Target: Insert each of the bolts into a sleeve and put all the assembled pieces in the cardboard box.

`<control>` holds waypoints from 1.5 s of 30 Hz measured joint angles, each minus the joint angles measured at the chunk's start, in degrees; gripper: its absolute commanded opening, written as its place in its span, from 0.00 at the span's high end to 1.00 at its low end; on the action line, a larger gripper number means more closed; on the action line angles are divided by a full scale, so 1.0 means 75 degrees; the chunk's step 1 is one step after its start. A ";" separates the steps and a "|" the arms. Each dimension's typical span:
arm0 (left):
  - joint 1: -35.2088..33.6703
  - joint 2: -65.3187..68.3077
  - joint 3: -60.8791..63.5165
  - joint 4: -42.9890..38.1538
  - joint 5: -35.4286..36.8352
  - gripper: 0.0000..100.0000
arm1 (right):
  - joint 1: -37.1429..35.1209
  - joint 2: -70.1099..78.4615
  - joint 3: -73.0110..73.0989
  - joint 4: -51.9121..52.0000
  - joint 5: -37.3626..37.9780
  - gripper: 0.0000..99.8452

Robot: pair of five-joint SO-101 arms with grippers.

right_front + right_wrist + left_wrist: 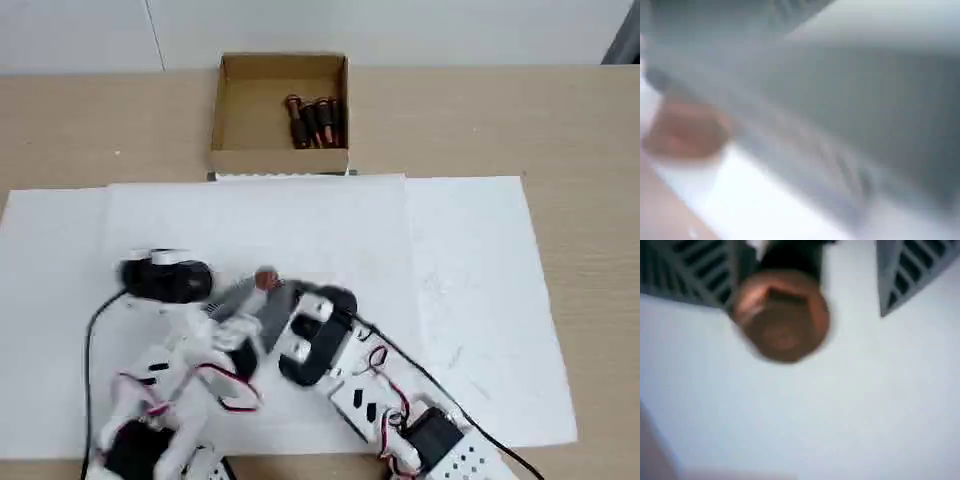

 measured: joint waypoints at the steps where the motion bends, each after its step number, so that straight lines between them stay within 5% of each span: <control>1: -0.0023 0.0012 -0.0012 0.0000 0.0000 0.81 | 0.0012 0.0000 0.0000 0.0000 0.0012 1.00; 15: 0.0000 0.0047 -0.0832 0.0000 -0.0059 0.82 | -0.0012 -0.0012 0.0000 -0.0047 0.0023 1.00; 21: 0.0000 0.0000 -0.1055 0.0000 -0.0551 1.00 | -0.0012 -0.0012 0.0000 -0.0047 0.0023 1.00; 28: -0.0047 0.0000 -0.1090 0.0000 -0.1254 0.99 | 0.0293 -0.0012 0.0000 -0.0047 0.0023 1.00; 36: -0.1453 0.0012 -0.0211 -0.0152 -0.2544 0.99 | 0.1289 -0.0012 0.0000 0.0270 -0.0610 1.00; 45: -0.2098 0.0059 0.1606 -0.1160 -0.2661 0.99 | 0.1442 -0.0012 0.0000 0.0293 -0.0492 1.00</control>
